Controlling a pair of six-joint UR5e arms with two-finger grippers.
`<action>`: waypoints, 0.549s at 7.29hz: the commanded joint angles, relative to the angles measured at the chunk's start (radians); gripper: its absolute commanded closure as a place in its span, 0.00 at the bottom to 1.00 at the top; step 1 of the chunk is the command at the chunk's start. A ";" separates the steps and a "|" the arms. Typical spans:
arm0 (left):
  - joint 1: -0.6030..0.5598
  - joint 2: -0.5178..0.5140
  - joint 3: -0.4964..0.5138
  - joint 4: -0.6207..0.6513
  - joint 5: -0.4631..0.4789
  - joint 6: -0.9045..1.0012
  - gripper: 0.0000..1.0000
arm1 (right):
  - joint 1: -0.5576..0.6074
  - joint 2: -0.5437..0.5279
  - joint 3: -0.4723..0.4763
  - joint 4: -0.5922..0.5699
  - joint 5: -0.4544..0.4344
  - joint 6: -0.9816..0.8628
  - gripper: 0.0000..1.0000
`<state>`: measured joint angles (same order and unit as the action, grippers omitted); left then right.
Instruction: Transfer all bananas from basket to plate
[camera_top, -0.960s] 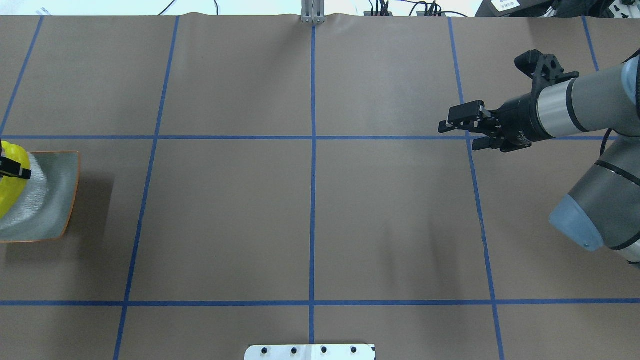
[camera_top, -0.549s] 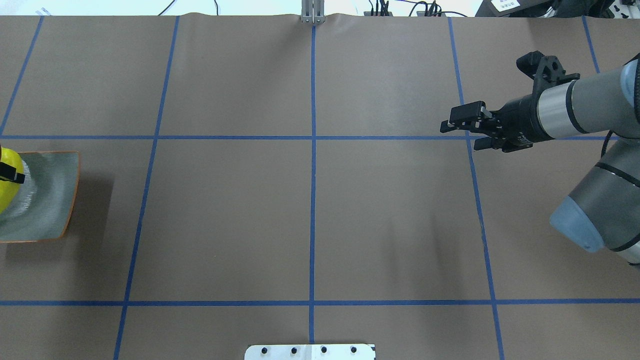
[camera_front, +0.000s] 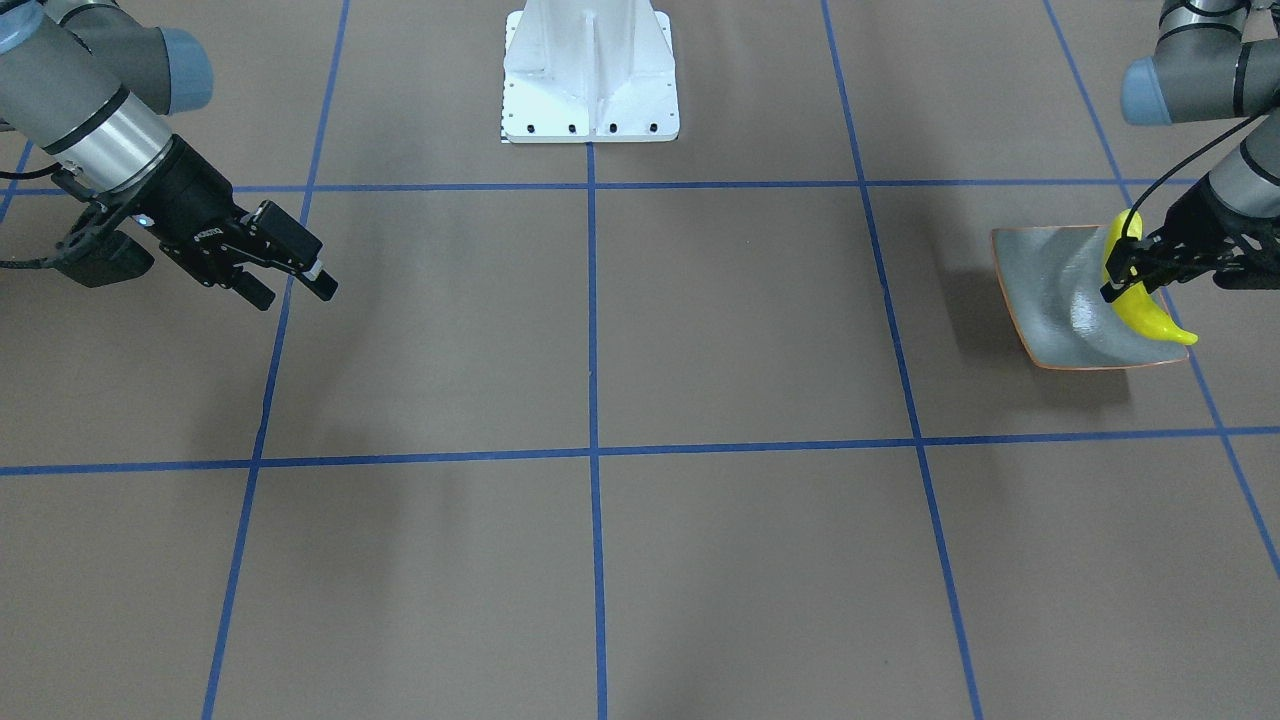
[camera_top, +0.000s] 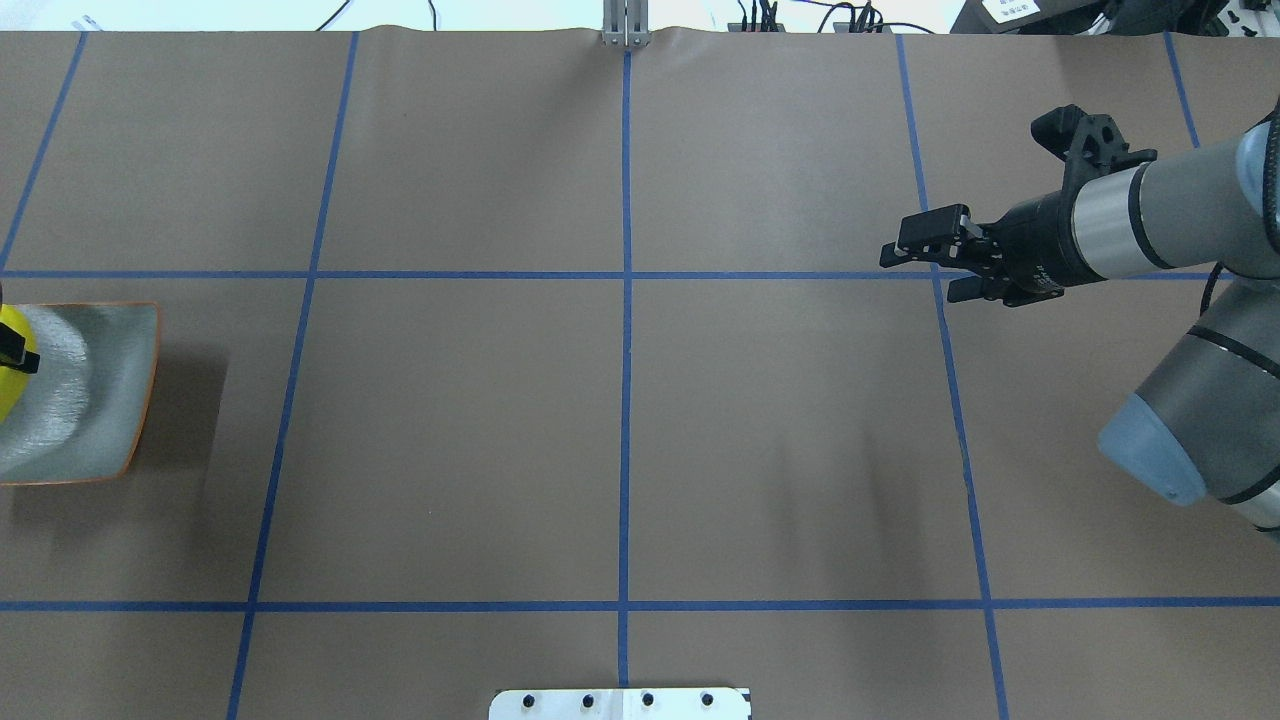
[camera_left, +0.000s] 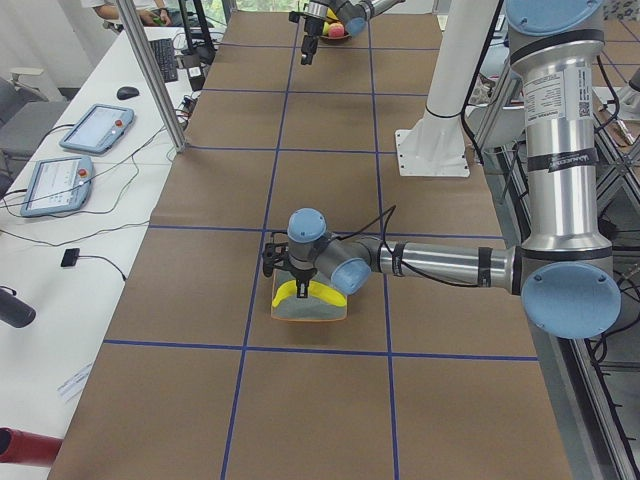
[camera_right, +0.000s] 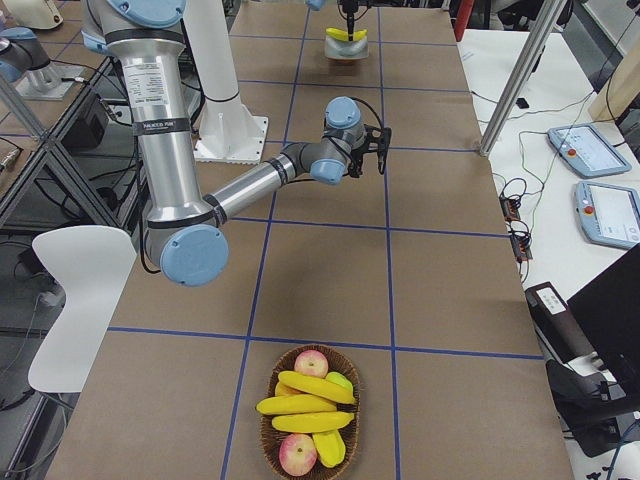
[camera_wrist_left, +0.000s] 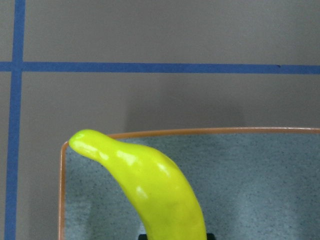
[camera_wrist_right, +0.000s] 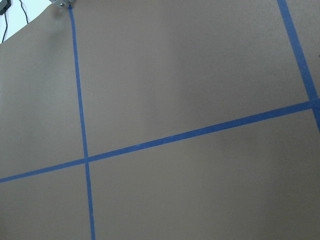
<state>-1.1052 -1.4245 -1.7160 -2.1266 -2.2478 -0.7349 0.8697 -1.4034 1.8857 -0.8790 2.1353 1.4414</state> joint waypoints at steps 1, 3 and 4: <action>0.010 0.001 -0.011 0.040 0.001 -0.001 1.00 | -0.002 0.001 -0.013 0.000 0.001 -0.001 0.00; 0.011 -0.008 0.015 0.040 0.001 0.006 0.83 | -0.002 0.001 -0.039 0.044 0.002 0.004 0.00; 0.013 -0.010 0.024 0.039 0.001 0.009 0.41 | 0.000 0.000 -0.042 0.052 0.002 0.004 0.00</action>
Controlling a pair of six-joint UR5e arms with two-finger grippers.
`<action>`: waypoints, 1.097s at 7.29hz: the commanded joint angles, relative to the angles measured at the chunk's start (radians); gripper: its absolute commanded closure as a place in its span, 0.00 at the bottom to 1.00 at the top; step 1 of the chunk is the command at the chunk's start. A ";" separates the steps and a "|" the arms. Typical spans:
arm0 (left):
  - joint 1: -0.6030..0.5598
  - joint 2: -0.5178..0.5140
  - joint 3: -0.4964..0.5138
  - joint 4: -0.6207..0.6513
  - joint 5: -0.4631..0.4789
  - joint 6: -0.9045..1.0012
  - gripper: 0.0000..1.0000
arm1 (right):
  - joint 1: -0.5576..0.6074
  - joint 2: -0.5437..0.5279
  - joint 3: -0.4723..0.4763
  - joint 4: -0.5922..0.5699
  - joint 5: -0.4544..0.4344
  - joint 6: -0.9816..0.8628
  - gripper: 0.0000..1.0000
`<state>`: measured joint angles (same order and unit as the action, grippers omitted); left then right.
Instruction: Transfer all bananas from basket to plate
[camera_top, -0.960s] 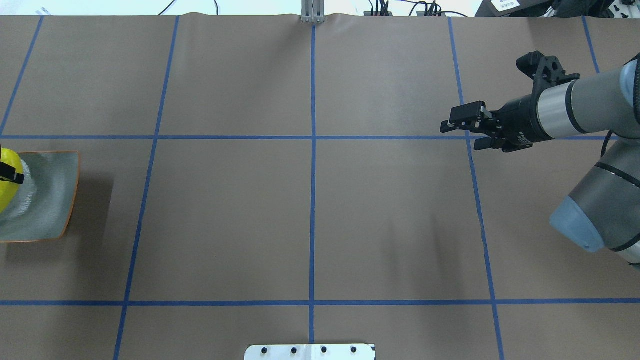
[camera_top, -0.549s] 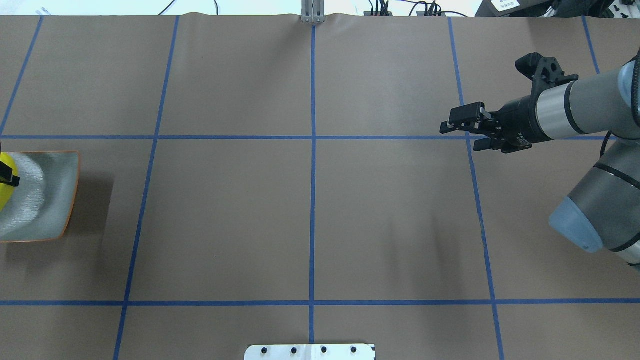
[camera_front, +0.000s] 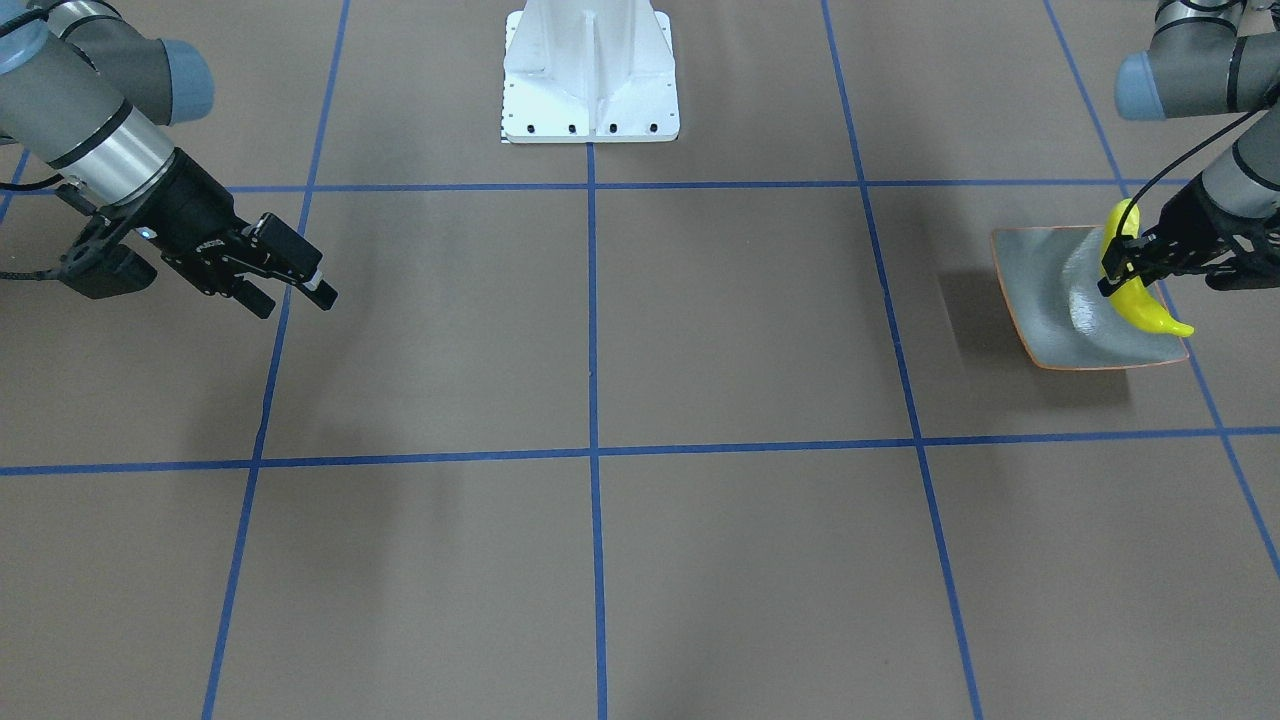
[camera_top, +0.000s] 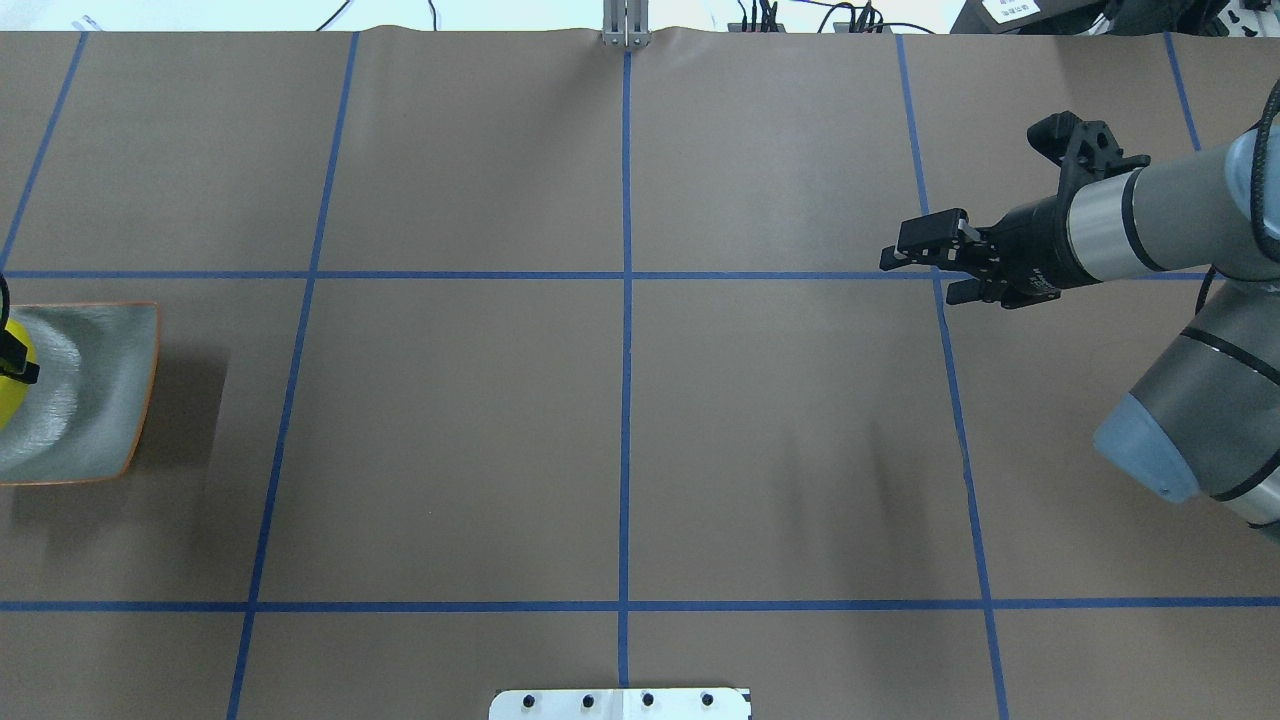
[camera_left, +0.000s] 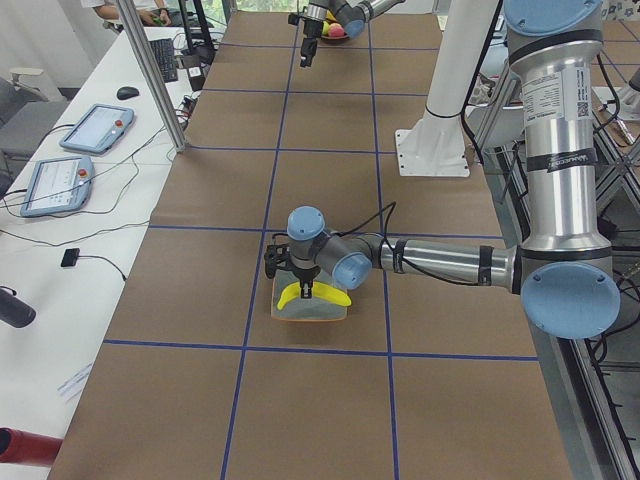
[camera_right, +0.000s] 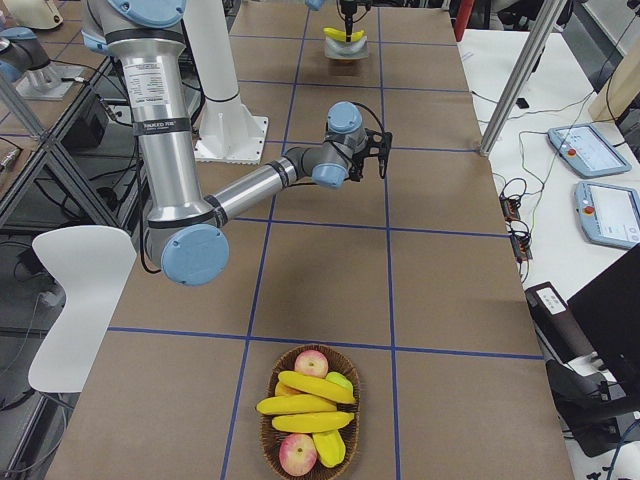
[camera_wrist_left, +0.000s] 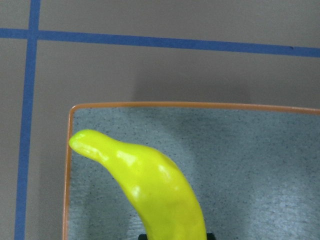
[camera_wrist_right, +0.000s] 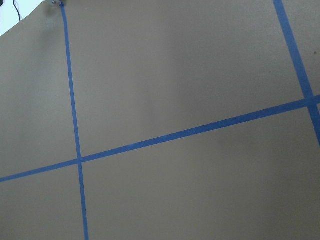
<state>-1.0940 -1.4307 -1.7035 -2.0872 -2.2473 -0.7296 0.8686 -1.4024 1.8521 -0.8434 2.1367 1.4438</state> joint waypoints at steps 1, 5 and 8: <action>0.002 -0.004 0.013 -0.001 0.000 0.004 0.26 | 0.000 0.000 -0.008 0.017 0.000 0.007 0.00; 0.002 -0.051 0.001 -0.001 -0.018 -0.008 0.01 | 0.012 -0.036 0.001 0.056 -0.001 0.009 0.00; 0.000 -0.091 -0.047 0.001 -0.024 -0.011 0.01 | 0.162 -0.157 -0.008 0.061 0.046 -0.133 0.00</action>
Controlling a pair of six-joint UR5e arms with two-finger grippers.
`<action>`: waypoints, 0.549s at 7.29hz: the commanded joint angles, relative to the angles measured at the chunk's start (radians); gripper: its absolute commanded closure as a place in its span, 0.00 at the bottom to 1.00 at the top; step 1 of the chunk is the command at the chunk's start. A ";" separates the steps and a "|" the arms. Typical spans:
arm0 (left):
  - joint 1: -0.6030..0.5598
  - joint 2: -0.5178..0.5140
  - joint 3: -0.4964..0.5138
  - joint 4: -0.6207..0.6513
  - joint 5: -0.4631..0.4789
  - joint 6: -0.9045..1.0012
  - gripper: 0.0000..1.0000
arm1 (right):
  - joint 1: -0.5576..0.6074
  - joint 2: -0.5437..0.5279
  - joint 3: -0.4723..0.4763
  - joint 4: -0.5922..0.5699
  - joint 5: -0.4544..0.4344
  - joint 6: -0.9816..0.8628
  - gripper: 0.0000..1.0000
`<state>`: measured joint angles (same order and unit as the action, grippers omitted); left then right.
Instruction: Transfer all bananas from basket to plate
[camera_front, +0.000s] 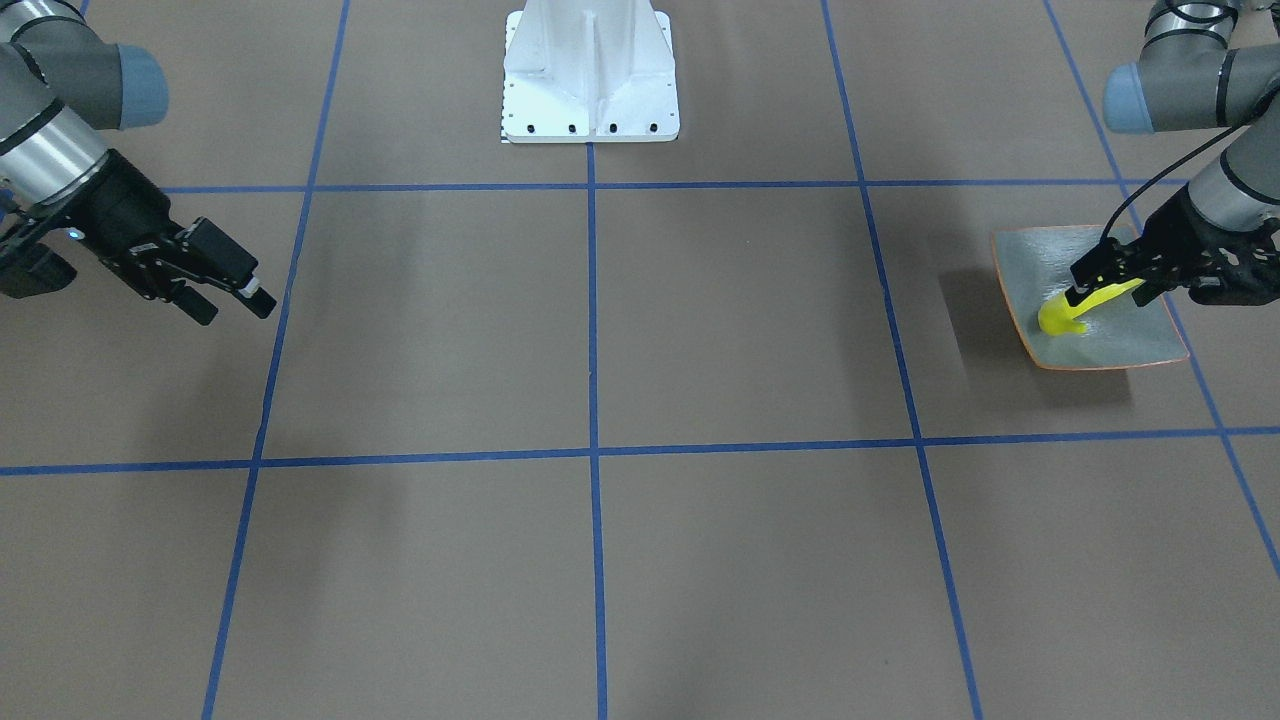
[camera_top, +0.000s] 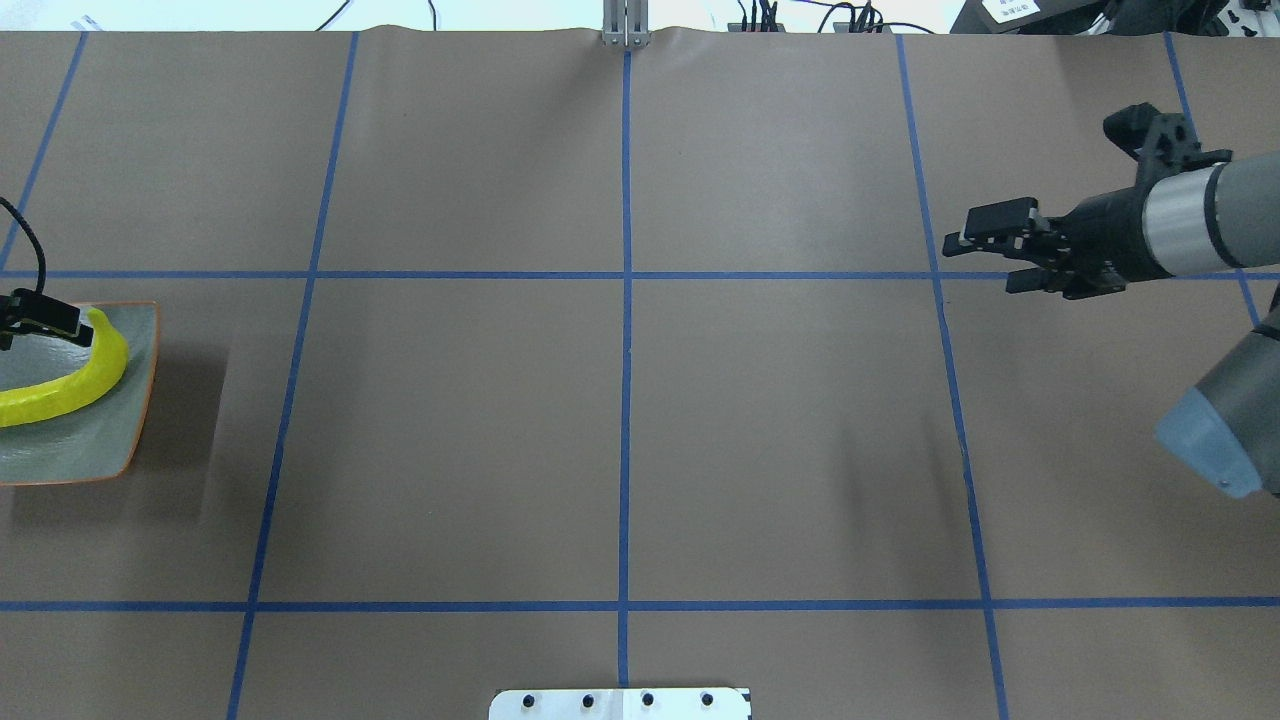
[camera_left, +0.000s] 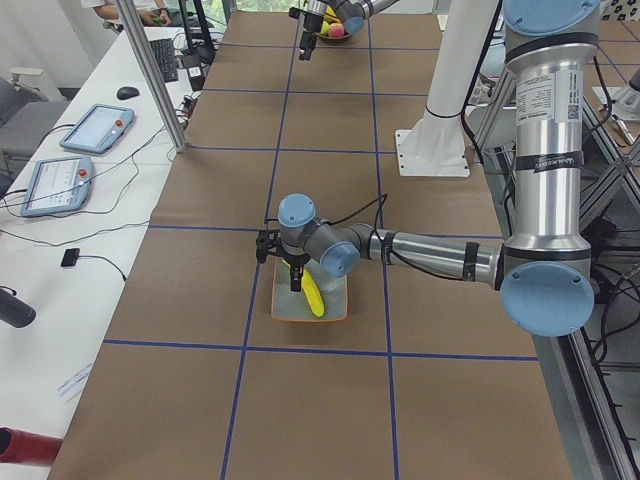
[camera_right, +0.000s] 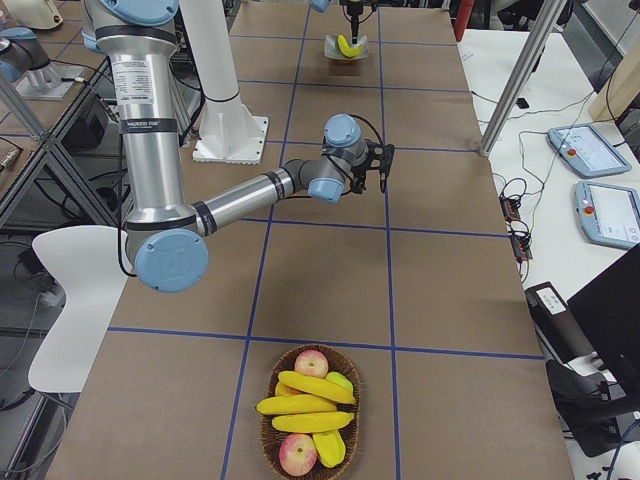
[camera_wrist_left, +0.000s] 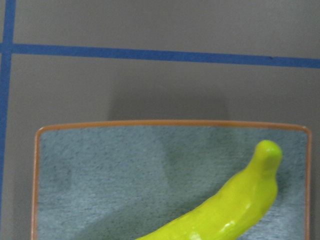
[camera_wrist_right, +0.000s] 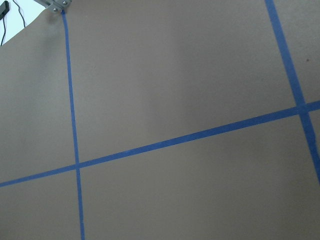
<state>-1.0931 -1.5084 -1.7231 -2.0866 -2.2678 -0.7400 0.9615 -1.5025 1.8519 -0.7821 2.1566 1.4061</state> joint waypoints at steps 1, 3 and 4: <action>-0.002 -0.013 -0.051 0.000 -0.004 -0.002 0.01 | 0.141 -0.118 -0.028 -0.009 0.043 -0.283 0.00; -0.004 -0.012 -0.067 0.000 -0.002 -0.004 0.01 | 0.350 -0.160 -0.158 -0.013 0.221 -0.537 0.00; -0.004 -0.012 -0.066 0.000 -0.001 -0.004 0.01 | 0.456 -0.192 -0.237 -0.016 0.283 -0.650 0.00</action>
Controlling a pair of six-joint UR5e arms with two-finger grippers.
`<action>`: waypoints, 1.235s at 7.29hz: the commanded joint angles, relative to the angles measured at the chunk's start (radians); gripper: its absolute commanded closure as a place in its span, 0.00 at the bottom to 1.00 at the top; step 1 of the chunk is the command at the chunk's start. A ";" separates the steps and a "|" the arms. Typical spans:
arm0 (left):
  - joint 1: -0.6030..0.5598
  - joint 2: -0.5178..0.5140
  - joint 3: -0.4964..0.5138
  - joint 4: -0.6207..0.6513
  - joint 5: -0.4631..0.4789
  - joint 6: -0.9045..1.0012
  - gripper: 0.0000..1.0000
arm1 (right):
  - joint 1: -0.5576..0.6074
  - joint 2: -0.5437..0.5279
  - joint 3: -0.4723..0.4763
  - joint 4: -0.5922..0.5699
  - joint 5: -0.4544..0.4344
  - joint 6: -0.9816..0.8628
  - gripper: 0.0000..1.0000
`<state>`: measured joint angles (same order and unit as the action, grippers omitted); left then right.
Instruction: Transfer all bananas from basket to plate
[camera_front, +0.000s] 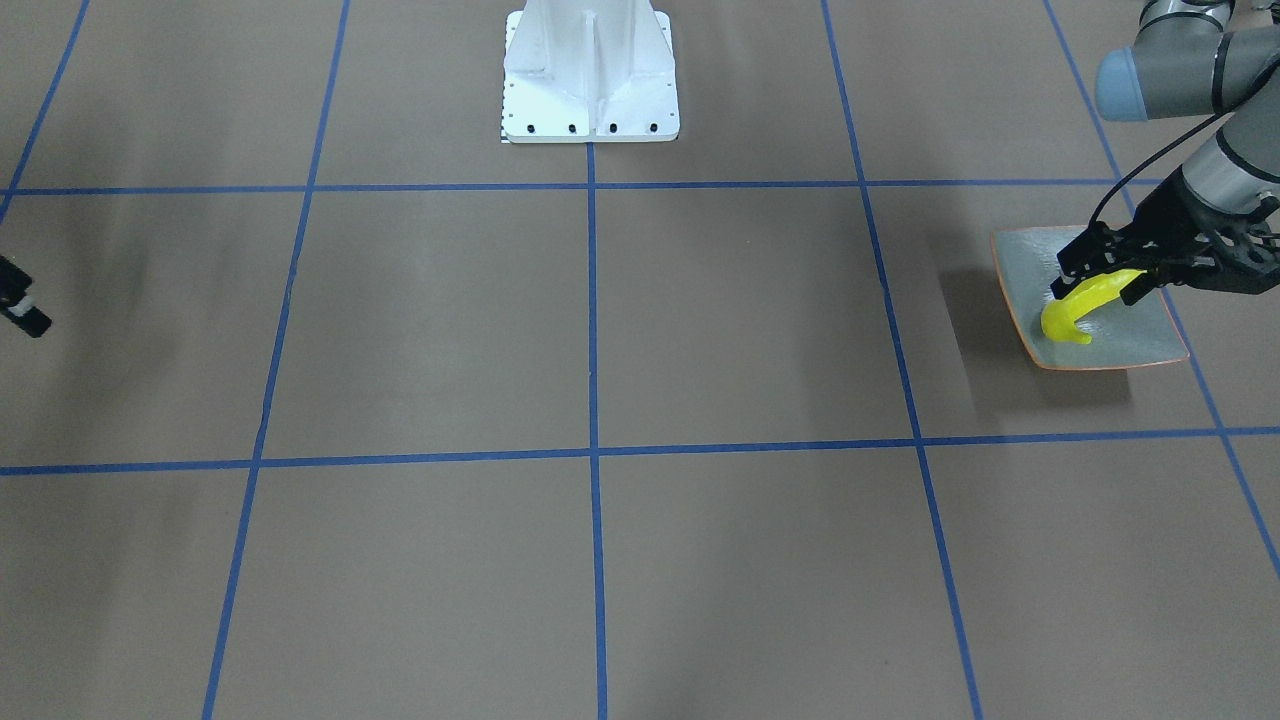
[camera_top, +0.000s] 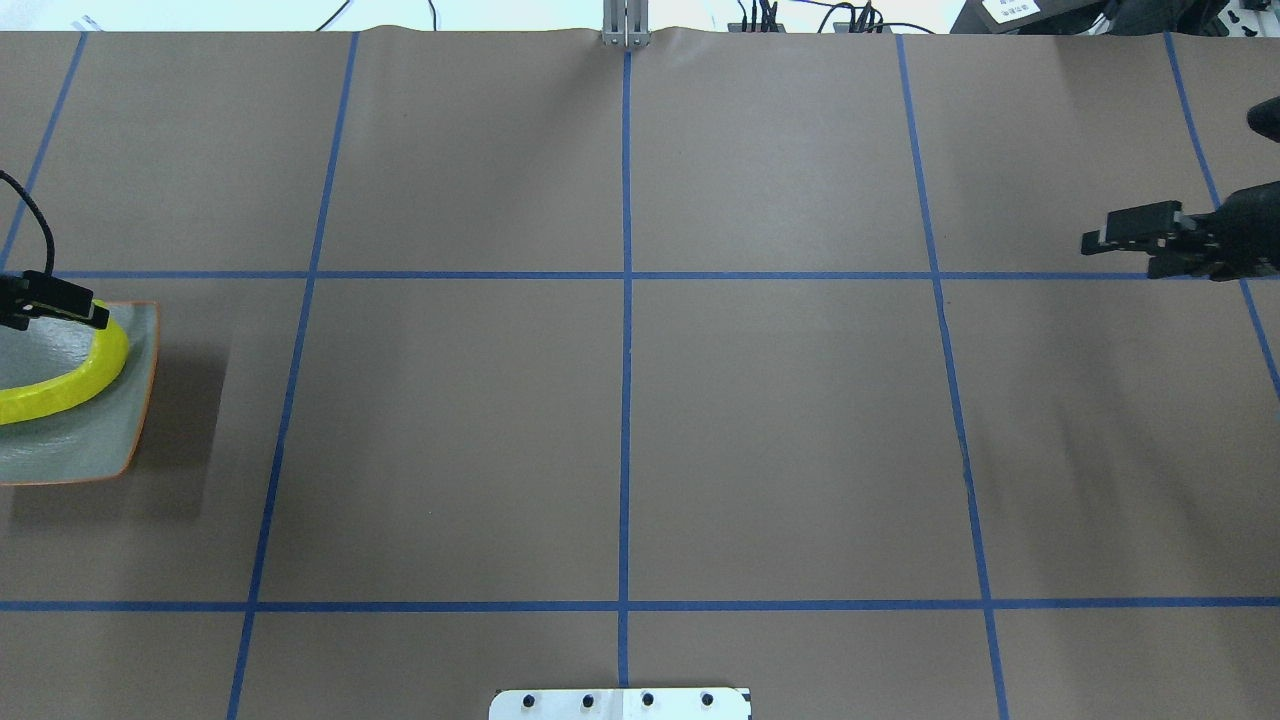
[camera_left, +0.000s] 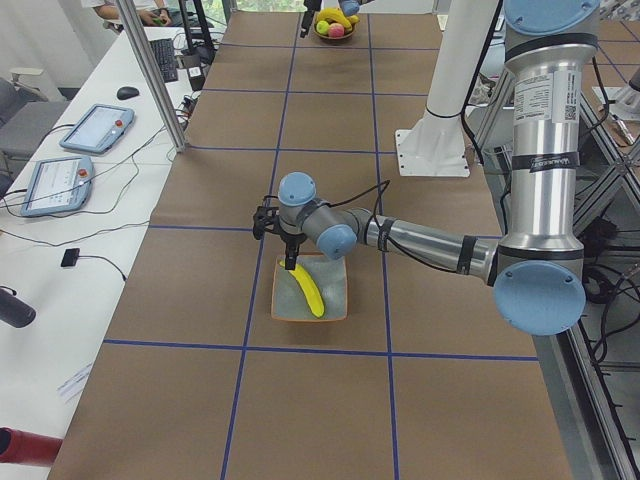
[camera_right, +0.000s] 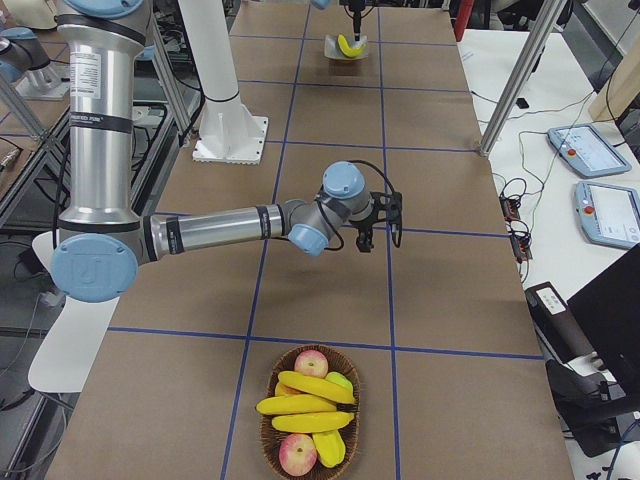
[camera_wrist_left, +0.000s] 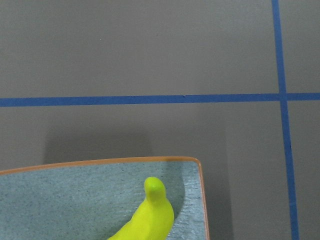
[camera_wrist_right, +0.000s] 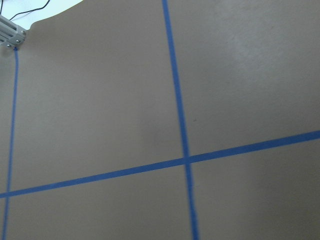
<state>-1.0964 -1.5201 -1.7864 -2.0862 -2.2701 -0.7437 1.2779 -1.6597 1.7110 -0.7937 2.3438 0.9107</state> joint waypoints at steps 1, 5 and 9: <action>0.000 0.000 -0.002 0.000 0.004 0.000 0.01 | 0.181 -0.092 -0.135 -0.009 0.079 -0.227 0.00; 0.004 0.000 -0.004 -0.012 0.009 -0.068 0.01 | 0.198 -0.293 -0.094 -0.032 -0.123 -0.239 0.00; 0.004 0.000 -0.008 -0.012 0.007 -0.069 0.01 | 0.184 -0.316 -0.103 -0.068 -0.247 -0.279 0.02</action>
<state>-1.0922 -1.5202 -1.7934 -2.0984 -2.2626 -0.8128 1.4628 -1.9766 1.6094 -0.8529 2.1110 0.6430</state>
